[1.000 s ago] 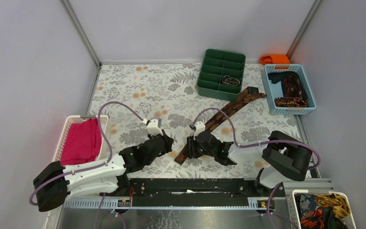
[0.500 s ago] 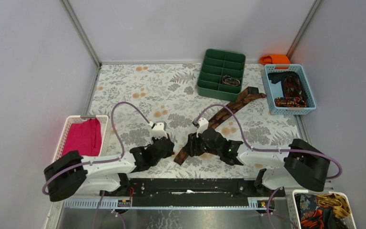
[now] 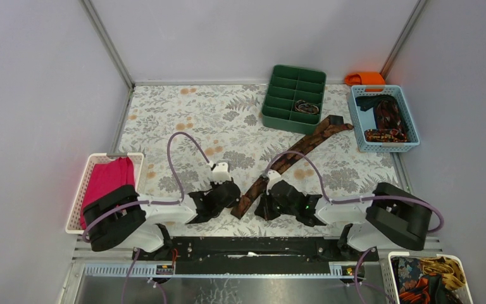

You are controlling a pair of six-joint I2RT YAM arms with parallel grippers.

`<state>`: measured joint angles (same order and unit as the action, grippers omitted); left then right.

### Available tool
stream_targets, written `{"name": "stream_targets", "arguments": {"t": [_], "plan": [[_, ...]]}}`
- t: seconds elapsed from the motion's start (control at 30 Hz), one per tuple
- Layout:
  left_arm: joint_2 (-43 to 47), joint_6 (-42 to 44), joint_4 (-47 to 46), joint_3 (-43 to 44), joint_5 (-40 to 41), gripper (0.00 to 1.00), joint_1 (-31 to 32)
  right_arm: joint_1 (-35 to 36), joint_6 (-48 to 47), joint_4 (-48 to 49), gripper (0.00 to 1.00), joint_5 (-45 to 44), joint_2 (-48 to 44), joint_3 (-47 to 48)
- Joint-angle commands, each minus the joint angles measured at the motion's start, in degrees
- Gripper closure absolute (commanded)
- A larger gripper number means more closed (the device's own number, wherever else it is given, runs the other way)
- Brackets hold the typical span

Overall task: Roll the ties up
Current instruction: Roll the tie at the center of the board.

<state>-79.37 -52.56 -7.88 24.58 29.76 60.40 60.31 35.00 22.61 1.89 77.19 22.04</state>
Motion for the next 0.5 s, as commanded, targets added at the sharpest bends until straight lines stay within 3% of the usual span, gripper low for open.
{"name": "stream_targets", "arguments": {"t": [0.0,0.2,0.47], "plan": [[1.47,-1.04,0.49,-0.6,1.28,1.0,0.33,1.39,2.73,7.54,1.0,2.84,5.46,-0.16],[5.73,-3.21,2.03,-4.0,1.1,1.0,0.33,2.75,3.76,11.9,1.0,4.11,11.96,1.92],[9.5,-4.46,2.37,-6.5,0.42,1.0,0.35,4.81,2.74,10.2,1.0,4.26,14.25,6.41]]}}
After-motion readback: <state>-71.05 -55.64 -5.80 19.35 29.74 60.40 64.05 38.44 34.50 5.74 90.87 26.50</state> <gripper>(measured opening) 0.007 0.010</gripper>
